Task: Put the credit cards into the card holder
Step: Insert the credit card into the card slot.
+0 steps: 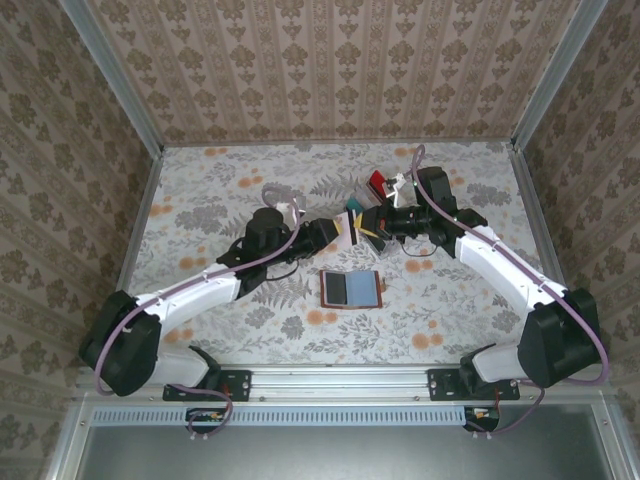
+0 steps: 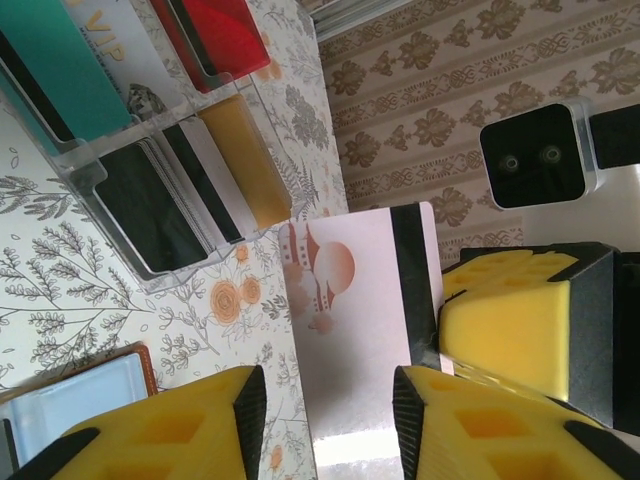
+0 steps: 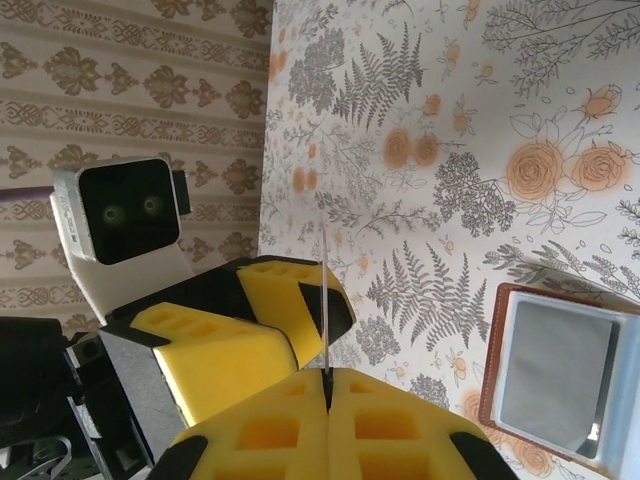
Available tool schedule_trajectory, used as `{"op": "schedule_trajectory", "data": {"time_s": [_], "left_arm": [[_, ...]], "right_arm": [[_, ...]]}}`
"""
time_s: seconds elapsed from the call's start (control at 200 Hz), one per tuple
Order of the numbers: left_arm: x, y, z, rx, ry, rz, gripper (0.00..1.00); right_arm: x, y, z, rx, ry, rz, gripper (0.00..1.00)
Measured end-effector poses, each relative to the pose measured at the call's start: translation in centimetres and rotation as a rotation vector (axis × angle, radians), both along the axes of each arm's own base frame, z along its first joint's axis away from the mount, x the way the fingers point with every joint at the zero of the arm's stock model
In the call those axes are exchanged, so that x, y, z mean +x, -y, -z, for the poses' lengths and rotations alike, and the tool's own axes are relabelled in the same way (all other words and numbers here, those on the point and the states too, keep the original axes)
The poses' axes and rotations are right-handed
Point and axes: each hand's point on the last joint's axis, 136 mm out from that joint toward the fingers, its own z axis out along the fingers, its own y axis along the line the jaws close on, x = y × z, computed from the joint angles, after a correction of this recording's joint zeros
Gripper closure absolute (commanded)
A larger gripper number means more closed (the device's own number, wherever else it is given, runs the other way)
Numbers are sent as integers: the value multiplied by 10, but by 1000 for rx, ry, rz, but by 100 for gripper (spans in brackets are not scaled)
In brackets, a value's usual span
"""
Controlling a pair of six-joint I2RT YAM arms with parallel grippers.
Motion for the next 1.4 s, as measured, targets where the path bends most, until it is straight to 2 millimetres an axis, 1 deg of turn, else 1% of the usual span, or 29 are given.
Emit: {"op": "schedule_trajectory", "data": {"time_s": [0.13, 0.24, 0.295, 0.33, 0.39, 0.47, 0.5, 0.545, 0.595, 0.625, 0.695, 0.875, 1.03, 1.11, 1.26, 1.4], "left_arm": [[1, 2, -3, -24, -8, -2, 73], [3, 1, -4, -32, -12, -9, 88], [4, 0, -5, -40, -24, -16, 91], [5, 0, -7, -47, -24, -19, 94], [5, 1, -9, -60, -27, -21, 100], [4, 0, -9, -76, -57, -32, 100], [3, -1, -8, -83, -71, -35, 100], [2, -2, -8, -92, -89, -45, 100], [2, -5, -8, -100, -112, -64, 100], [3, -8, -7, -104, -131, -81, 100], [2, -15, -3, -108, -180, -121, 100], [-3, -36, 13, -109, -343, -233, 100], [-9, -48, 34, -114, -470, -300, 100], [-11, -52, 45, -110, -527, -324, 100], [-15, -54, 61, -113, -599, -348, 100], [-16, -52, 69, -114, -633, -349, 100]], "right_arm": [[0, 0, 1, 6, -1, 0, 100], [0, 0, 3, 4, -5, 2, 99], [0, 1, 3, 3, -7, 6, 98], [1, 3, 5, 1, -11, 13, 97], [2, 4, 8, 0, -20, 23, 91], [1, 5, 13, 4, -40, 32, 84], [1, 5, 14, 5, -47, 33, 80], [0, 5, 16, 4, -53, 34, 78], [0, 5, 17, 4, -59, 38, 70], [0, 5, 17, 1, -57, 40, 69], [1, 8, 21, -19, -63, 56, 68], [-1, 20, 40, -112, -95, 93, 69], [-4, 25, 50, -154, -105, 102, 68], [-5, 26, 55, -168, -112, 105, 68], [-10, 26, 63, -186, -130, 96, 68], [-11, 23, 74, -206, -147, 78, 68]]}}
